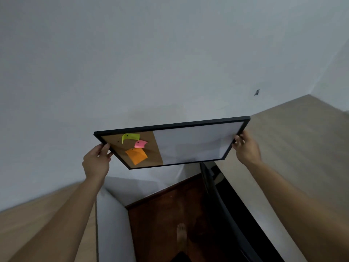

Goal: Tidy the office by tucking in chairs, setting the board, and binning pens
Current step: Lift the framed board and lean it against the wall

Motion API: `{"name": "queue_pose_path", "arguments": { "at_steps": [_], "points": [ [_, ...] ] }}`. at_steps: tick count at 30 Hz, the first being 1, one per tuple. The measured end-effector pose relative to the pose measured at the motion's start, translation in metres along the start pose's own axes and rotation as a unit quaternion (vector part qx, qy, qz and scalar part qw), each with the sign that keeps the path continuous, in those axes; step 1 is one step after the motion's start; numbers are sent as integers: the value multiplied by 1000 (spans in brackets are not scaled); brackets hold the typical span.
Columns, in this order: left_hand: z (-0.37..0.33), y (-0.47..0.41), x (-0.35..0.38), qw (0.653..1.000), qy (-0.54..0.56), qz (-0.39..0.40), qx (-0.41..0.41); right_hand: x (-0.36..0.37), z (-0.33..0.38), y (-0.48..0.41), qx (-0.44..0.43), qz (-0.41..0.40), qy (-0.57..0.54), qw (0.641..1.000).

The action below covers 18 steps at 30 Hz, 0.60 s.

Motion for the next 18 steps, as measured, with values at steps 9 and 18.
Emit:
{"name": "queue_pose_path", "arguments": {
  "at_steps": [9, 18],
  "points": [
    [61, -35, 134, 995, -21, 76, -66, -30, -83, -75, 107, -54, 78, 990],
    [88, -85, 207, 992, -54, 76, -90, 0, -77, -189, 127, -68, 156, 977]
  ]
}}
Point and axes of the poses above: each hand's wrist, its own y-axis away from the middle knuckle, its own x-axis out of the palm, z = x × y, the point moved 8 cm from there along -y, towards the middle knuckle, and after that the axes turned 12 degrees about y, right-handed, at the moved point
